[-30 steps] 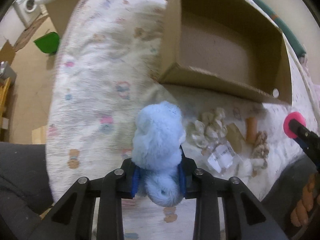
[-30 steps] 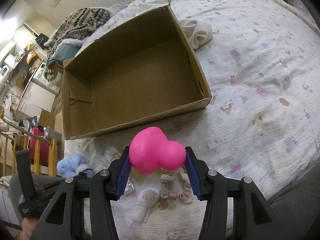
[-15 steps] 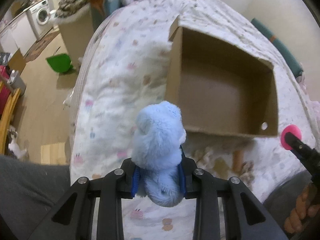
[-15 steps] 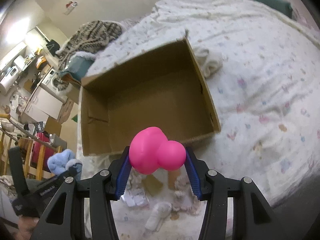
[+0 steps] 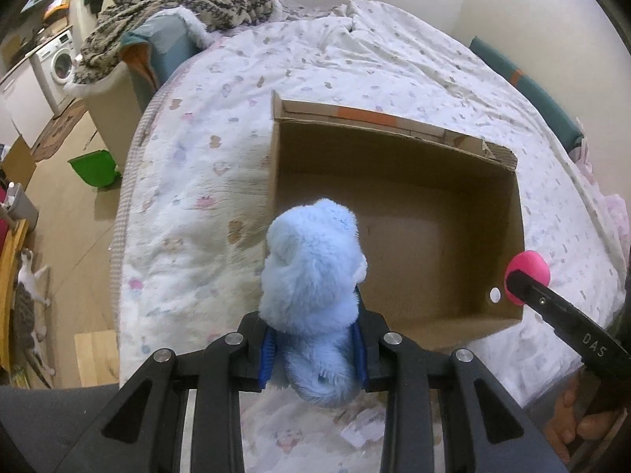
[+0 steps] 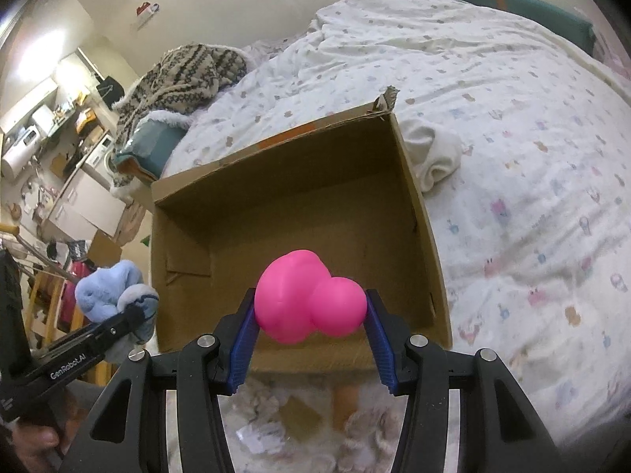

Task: Organize soft objects
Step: 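Carry the blue plush and pink duck into the box and open both tools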

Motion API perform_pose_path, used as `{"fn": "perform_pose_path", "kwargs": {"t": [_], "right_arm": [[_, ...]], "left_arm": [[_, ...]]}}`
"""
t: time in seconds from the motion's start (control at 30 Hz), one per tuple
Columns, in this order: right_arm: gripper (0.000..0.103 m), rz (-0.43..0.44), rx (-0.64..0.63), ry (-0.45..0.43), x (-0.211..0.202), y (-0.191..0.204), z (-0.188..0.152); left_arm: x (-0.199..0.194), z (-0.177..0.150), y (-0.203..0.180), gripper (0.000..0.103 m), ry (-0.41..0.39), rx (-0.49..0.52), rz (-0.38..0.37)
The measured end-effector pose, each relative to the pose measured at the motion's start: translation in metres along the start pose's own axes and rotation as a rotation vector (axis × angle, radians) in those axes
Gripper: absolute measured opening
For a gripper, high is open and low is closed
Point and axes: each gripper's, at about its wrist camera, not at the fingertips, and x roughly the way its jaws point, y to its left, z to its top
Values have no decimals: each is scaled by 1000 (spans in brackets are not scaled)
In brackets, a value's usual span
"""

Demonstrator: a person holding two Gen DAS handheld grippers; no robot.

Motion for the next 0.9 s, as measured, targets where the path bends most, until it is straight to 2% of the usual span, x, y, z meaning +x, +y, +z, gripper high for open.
{"fn": "perform_pose_path", "kwargs": {"t": [0.27, 0.5, 0.7, 0.9], "right_arm": [[54, -14, 0, 43, 34, -5, 10], [54, -33, -27, 89, 53, -6, 2], [54, -63, -69, 105, 61, -1, 1], [54, -76, -61, 121, 66, -5, -1]], "left_arm": [[40, 12, -22, 29, 41, 47, 30], [69, 10, -28, 30, 74, 68, 55], [82, 6, -30, 31, 91, 75, 75], [90, 5, -30, 33, 104, 75, 100]]}}
